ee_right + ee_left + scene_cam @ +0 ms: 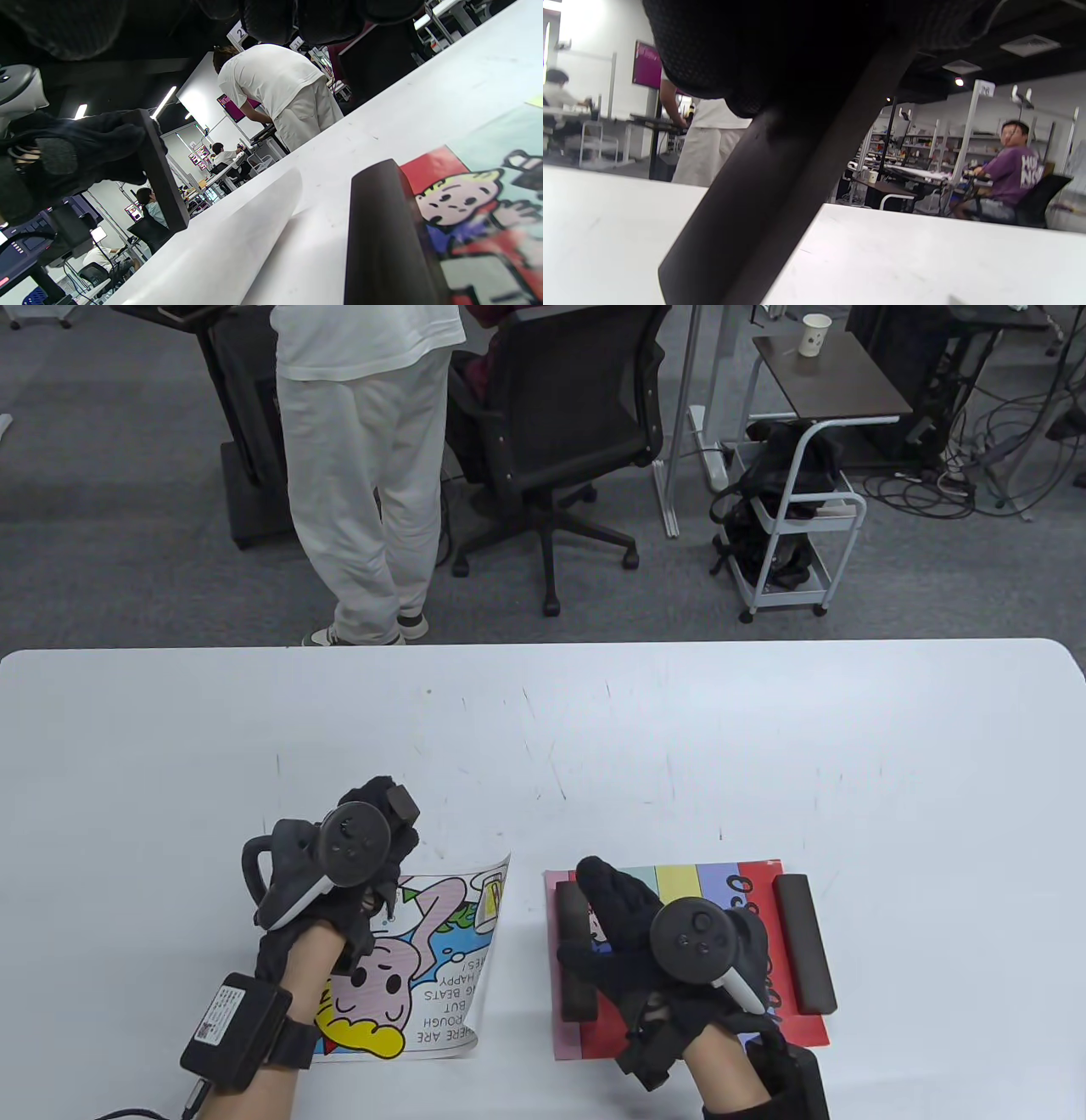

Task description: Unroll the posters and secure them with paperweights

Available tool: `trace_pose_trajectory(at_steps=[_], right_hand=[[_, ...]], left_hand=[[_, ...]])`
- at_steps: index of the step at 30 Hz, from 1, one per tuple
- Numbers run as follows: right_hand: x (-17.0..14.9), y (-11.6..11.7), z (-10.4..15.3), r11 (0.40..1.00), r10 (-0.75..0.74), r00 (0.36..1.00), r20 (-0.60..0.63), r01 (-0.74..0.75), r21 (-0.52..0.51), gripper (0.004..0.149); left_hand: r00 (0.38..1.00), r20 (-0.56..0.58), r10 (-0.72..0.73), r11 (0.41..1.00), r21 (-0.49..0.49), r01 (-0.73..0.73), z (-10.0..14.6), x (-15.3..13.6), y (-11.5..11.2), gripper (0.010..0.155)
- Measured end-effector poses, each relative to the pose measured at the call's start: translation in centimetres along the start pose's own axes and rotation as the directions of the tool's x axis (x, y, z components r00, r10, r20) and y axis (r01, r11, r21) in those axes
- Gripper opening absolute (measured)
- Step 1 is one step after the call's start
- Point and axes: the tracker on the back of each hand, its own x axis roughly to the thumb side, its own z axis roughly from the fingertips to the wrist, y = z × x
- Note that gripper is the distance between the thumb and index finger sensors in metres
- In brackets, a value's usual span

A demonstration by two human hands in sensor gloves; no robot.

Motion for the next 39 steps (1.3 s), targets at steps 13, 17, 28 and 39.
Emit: trace_pose_trajectory(at_steps=[13,17,28,39], right_hand=[[-0.6,-0.3,0.4,1.0,0.004,1.0,-0.017,-0.004,-0.002,0.086],[-0.6,-0.1,0.4,1.0,0.013,1.0,-0.019,-0.013,0.005,0.084],[-1.0,0.2,0.3,0.999,0.026,0.998,-0.048,-0.025,0.022,0.084],[-1.0,0.5,0.2,0.998,0.058,0.996,-0.064,-0.055,0.034,0.084]], left_hand=[[0.955,-0.273,0.111,0.941,-0.279,-0.189,0.6,1.9,-4.9,0.073],[0.953,-0.302,0.018,0.914,-0.382,-0.139,0.1,3.3,-7.0,0.073],[0.958,-0.256,-0.125,0.833,-0.552,-0.039,-0.8,8.5,-11.9,0.074],[0.952,-0.193,-0.237,0.839,-0.535,0.1,-0.2,9.7,-15.1,0.075]])
